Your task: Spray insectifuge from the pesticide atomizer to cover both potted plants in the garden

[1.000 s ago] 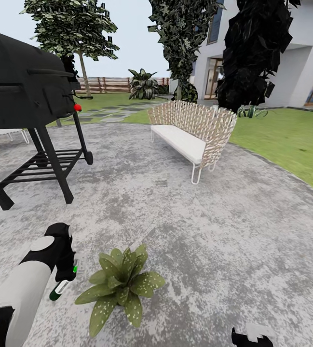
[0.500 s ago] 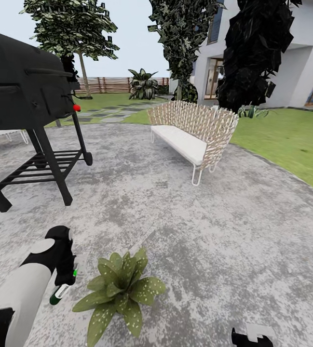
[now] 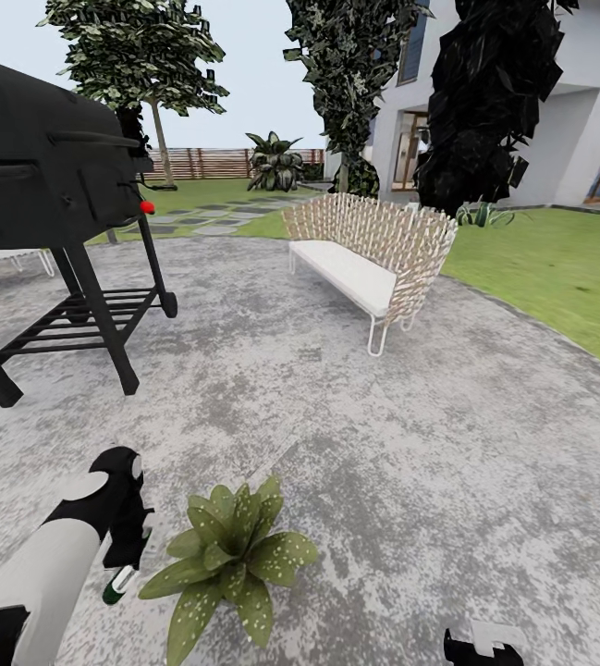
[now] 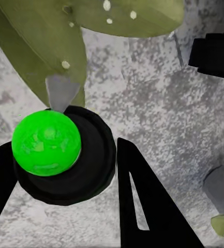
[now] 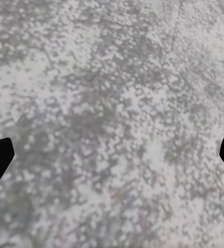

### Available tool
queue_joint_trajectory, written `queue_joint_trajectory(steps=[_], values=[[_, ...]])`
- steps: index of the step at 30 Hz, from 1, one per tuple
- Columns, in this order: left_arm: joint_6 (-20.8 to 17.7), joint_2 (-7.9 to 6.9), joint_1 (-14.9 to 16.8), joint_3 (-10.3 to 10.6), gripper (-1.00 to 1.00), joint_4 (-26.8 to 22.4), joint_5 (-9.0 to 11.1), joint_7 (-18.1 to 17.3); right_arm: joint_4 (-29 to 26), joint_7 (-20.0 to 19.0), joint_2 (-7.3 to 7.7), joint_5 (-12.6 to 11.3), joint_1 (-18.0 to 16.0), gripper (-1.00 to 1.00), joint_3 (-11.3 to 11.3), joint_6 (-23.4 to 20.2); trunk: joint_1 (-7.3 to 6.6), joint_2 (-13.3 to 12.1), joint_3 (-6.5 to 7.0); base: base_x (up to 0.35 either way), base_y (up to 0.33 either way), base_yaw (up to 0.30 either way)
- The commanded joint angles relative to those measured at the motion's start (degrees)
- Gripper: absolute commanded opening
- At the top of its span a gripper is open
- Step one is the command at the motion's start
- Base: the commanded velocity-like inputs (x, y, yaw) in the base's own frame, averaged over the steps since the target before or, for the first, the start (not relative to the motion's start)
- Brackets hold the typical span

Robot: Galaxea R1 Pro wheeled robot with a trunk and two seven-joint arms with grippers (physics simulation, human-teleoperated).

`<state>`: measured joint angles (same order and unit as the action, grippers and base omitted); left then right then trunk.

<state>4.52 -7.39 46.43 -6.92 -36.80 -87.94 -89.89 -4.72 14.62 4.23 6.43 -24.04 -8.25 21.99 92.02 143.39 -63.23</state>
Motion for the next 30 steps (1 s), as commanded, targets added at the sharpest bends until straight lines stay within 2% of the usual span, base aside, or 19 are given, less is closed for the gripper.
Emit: queue_joint_trajectory(steps=[1,5,8,9,12,15,20,23,30], values=[[0.5,0.25,0.1,-0.2,-1.0,-1.0,-0.3,-0.1,0.1,0.1,-0.01,0.6,0.0,1.0,-0.5,0.2,-0.01,0.0,-0.05,0.0,0.0,0.0],[0.3,0.2,0.2,-0.2,-1.0,-4.5,-0.4,-0.1,0.1,0.1,-0.01,0.6,0.0,1.0,-0.5,0.2,-0.01,0.0,-0.05,0.0,0.0,0.0],[0.3,0.4,0.1,-0.1,-1.0,-4.6,-0.6,-0.1,0.1,0.1,-0.01,0.6,0.0,1.0,-0.5,0.2,-0.01,0.0,-0.05,0.0,0.0,0.0],[0.3,0.32,-0.2,0.0,-1.0,-4.3,-1.4,-0.1,0.1,0.1,-0.01,0.6,0.0,1.0,-0.5,0.2,-0.01,0.0,-0.05,0.0,0.0,0.0],[0.5,-0.84,-0.9,0.0,-1.0,-3.9,-3.4,-0.1,0.1,0.1,-0.01,0.6,0.0,1.0,-0.5,0.2,-0.01,0.0,-0.05,0.0,0.0,0.0],[0.3,-3.23,-1.0,-0.2,-1.0,-3.9,-4.0,-0.1,0.1,0.1,-0.01,0.6,0.0,1.0,-0.5,0.2,-0.01,0.0,-0.05,0.0,0.0,0.0],[0.0,-2.45,-1.0,-0.8,-1.0,-4.1,-3.4,-0.1,0.1,0.1,0.0,0.6,0.0,1.0,-0.5,0.2,-0.01,0.0,-0.05,0.0,0.0,0.0],[-0.1,-0.46,-1.1,-0.4,-1.0,-3.8,-4.0,-0.1,0.1,0.1,0.03,0.6,0.0,1.0,-0.5,0.2,-0.01,0.0,-0.05,0.0,0.0,0.0],[-0.1,-0.07,-1.2,-0.7,-1.0,-4.4,-3.7,-0.1,0.1,0.1,-0.01,0.6,0.0,1.0,-0.4,0.2,-0.01,0.0,-0.05,-0.003,-0.097,0.0]])
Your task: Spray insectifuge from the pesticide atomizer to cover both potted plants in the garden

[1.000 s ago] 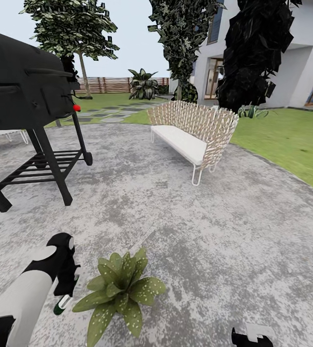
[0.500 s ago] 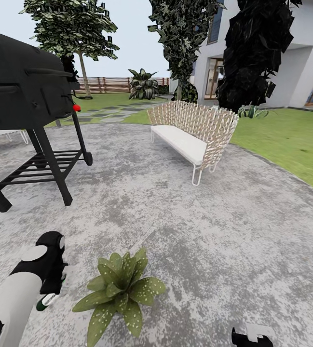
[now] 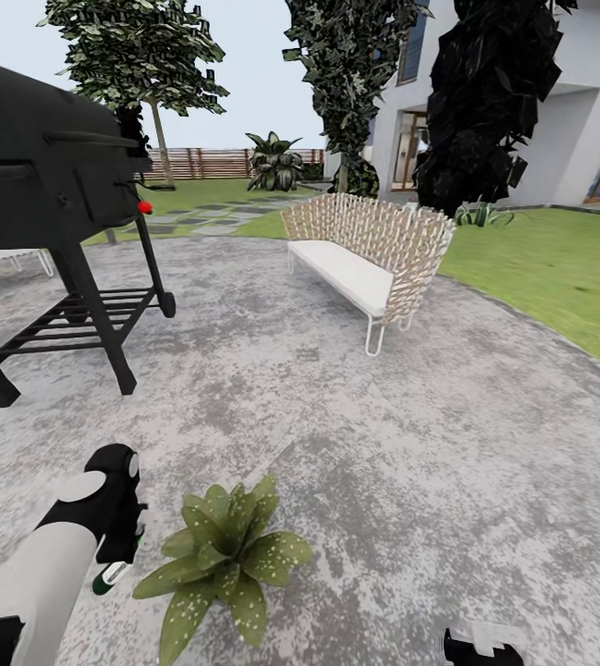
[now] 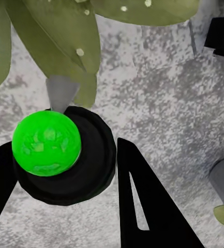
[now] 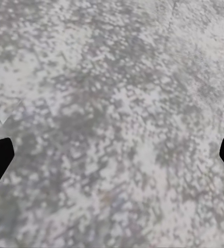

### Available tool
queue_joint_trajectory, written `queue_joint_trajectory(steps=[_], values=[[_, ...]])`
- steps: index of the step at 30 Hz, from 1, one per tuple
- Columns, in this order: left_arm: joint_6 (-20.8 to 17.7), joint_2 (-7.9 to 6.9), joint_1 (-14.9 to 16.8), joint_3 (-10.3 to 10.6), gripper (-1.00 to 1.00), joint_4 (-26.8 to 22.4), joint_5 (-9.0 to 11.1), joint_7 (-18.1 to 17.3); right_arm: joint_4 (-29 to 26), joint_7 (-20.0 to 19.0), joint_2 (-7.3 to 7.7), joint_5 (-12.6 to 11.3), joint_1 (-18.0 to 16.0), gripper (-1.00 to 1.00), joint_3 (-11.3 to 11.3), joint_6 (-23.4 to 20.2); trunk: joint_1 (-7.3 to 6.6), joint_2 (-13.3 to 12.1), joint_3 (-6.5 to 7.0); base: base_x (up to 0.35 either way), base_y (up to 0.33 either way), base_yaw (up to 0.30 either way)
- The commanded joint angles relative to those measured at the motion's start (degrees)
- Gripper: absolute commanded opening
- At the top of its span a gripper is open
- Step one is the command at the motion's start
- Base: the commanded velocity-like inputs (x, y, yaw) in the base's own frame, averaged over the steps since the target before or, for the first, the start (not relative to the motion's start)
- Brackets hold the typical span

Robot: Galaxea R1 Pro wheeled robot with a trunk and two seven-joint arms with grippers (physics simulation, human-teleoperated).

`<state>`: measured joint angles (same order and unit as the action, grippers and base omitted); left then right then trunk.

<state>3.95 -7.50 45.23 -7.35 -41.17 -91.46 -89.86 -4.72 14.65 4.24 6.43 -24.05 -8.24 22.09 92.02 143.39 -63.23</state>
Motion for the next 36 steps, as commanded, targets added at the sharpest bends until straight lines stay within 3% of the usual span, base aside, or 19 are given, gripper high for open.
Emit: queue_joint_trajectory(steps=[1,18,19,22,24,26,28,31,36], values=[[0.4,0.01,0.0,-0.3,-1.0,-0.1,-0.1,-0.1,0.1,0.1,-0.02,0.6,0.0,1.0,-0.5,0.1,-0.01,0.0,-0.05,-0.105,-0.254,0.006],[-0.2,0.18,0.0,-1.0,-1.0,-0.2,0.7,1.3,0.1,0.1,-0.1,0.6,0.0,1.0,-0.4,0.1,-0.01,0.0,-0.05,-0.179,-0.228,0.251],[-0.4,0.19,0.0,-2.2,-1.0,-0.2,1.5,1.4,0.1,0.1,-0.1,0.6,0.0,1.0,-0.4,0.1,-0.01,0.0,-0.05,-0.007,-0.276,0.278],[-0.4,0.12,0.0,-8.7,-1.0,0.5,4.6,4.3,0.1,0.0,-0.16,0.6,0.0,1.0,-0.4,0.1,-0.01,0.0,-0.05,-0.002,-0.278,0.278],[-0.2,-0.19,0.0,-12.0,-1.0,0.7,5.8,5.7,0.1,0.0,-0.18,0.6,0.0,1.0,-0.4,0.1,-0.01,0.0,-0.05,0.0,-0.279,0.278],[0.2,-1.27,0.0,-17.7,-1.0,2.4,7.7,6.4,0.1,0.0,-0.12,0.6,0.0,1.0,-0.4,0.1,-0.01,0.0,-0.05,0.0,-0.283,0.278],[0.5,-1.66,0.0,-20.0,-1.0,3.7,8.2,7.0,0.1,0.0,-0.15,0.6,0.0,1.0,-0.4,0.1,-0.01,0.0,-0.05,0.0,-0.293,0.278],[0.7,-1.81,-1.3,-21.1,-1.0,4.3,8.3,9.3,0.1,0.0,-0.19,0.6,0.0,1.0,-0.4,0.1,-0.01,0.0,-0.05,0.0,-0.299,0.278],[0.5,-1.81,-2.7,-21.3,-1.0,4.1,8.3,10.0,0.1,0.1,-0.19,0.6,0.0,1.0,-0.4,0.1,-0.01,0.0,-0.05,-0.02,-0.301,0.278]])
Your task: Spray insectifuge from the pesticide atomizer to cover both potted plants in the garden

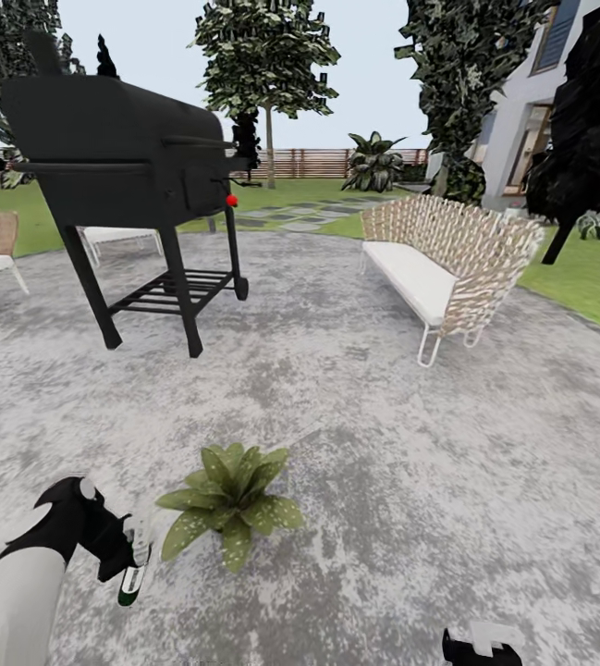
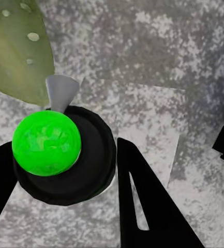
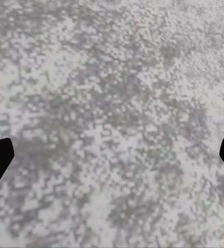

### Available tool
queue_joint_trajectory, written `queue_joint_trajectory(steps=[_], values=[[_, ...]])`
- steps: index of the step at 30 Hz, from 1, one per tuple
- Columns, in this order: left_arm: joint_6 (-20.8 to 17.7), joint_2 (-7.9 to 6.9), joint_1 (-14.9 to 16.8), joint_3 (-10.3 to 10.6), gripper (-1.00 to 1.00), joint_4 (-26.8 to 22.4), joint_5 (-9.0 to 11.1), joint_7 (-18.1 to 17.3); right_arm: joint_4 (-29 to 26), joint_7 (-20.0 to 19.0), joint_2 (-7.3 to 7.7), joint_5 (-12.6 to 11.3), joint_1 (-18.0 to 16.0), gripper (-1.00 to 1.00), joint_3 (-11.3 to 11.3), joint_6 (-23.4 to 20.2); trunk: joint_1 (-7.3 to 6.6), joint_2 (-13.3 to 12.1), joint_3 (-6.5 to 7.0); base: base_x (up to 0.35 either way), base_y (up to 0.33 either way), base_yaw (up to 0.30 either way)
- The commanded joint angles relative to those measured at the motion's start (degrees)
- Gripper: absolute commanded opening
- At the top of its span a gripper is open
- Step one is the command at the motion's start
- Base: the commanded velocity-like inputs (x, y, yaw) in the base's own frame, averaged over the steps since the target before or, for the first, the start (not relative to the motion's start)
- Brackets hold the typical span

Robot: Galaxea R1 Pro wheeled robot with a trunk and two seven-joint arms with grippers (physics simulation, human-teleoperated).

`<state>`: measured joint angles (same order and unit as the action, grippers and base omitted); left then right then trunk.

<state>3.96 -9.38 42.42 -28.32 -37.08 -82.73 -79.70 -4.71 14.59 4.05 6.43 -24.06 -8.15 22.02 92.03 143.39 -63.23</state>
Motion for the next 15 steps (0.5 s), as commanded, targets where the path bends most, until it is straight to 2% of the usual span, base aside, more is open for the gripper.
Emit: queue_joint_trajectory(steps=[1,4,6,10,15], values=[[0.4,0.07,0.1,-0.3,-1.0,0.1,-0.4,-0.1,0.0,0.1,-0.01,0.6,0.0,1.0,-0.5,0.1,-0.02,0.0,-0.05,-0.064,-0.301,0.278],[0.4,0.02,-0.5,-1.0,-1.0,0.3,0.6,0.2,0.0,0.1,-0.01,0.6,0.0,1.0,-0.5,0.2,-0.02,0.0,-0.04,-0.074,-0.301,0.277],[0.5,-0.06,-0.7,-3.3,-1.0,0.3,2.5,1.6,0.0,0.1,-0.01,0.6,0.0,1.0,-0.5,0.2,-0.02,0.0,0.04,-0.077,-0.301,0.241],[0.8,-0.06,-3.0,-7.4,-1.0,0.0,3.9,2.9,0.0,0.1,-0.01,0.6,0.0,1.0,-0.5,0.3,-0.02,0.0,0.32,-0.091,-0.302,0.152],[0.7,0.01,-4.4,-8.1,-1.0,0.4,4.2,7.1,0.1,0.1,-0.01,0.7,0.0,1.0,-0.4,0.3,-0.02,0.0,0.74,-0.169,-0.293,0.087]])
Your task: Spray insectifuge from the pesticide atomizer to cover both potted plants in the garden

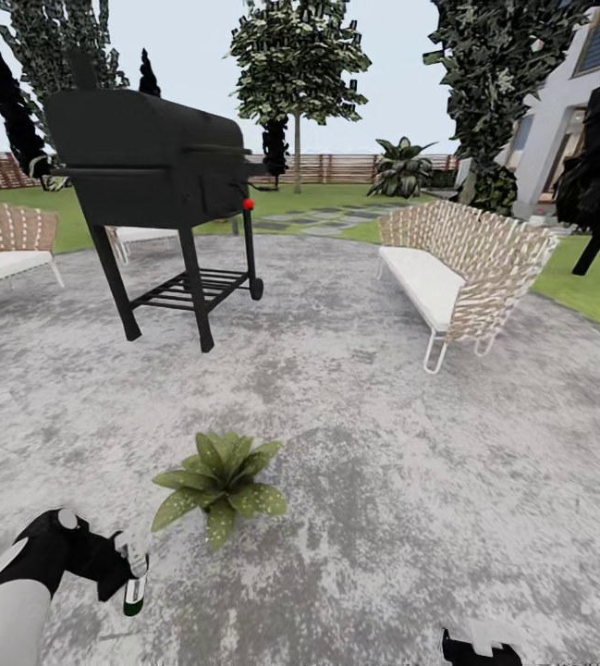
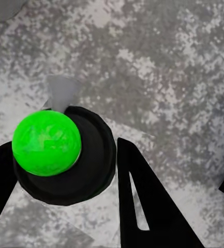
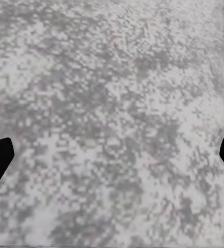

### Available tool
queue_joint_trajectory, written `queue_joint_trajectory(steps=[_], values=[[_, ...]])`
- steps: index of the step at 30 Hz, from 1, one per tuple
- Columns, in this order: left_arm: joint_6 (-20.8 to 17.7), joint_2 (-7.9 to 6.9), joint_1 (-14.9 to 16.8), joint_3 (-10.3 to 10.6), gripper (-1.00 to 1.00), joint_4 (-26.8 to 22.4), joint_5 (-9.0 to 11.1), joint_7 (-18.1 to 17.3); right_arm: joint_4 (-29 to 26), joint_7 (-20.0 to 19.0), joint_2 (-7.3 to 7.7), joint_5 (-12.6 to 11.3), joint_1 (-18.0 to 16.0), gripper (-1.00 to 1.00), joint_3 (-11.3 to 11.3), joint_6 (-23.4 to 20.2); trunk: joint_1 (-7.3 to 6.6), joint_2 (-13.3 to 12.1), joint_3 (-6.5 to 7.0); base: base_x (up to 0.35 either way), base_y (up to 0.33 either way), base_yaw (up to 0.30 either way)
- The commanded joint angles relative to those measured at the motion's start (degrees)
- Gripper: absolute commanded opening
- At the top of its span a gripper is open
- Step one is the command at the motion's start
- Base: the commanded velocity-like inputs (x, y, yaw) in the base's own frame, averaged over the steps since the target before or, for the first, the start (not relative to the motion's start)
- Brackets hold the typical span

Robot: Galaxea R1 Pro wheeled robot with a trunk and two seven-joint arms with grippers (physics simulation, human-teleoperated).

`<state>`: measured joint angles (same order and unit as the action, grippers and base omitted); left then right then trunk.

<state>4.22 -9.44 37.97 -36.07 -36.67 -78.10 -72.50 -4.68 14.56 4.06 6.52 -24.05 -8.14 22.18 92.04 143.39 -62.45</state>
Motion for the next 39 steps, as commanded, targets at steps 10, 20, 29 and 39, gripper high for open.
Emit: queue_joint_trajectory(steps=[10,20,29,39], values=[[0.4,0.3,-1.6,-0.3,-1.0,2.5,2.8,2.0,0.1,0.0,0.33,0.7,0.0,1.0,-0.5,0.0,-0.03,0.0,0.4,-0.116,-0.226,0.044],[1.1,1.3,-3.8,0.3,-1.0,2.7,7.2,9.9,-2.6,-0.5,0.42,2.5,-0.1,1.0,4.2,0.0,-0.03,0.0,0.4,-0.012,-0.013,0.0],[3.7,3.5,-2.5,3.1,-1.0,3.2,6.9,3.9,-23.3,-37.0,0.67,12.4,-0.8,1.0,12.8,-0.5,-0.03,0.0,0.4,0.0,0.0,0.0],[2.6,9.73,0.2,20.5,-1.0,3.3,6.5,0.2,-34.3,-60.3,0.01,24.9,-1.8,1.0,12.7,-0.5,-0.03,0.0,0.4,0.0,0.0,0.0]])
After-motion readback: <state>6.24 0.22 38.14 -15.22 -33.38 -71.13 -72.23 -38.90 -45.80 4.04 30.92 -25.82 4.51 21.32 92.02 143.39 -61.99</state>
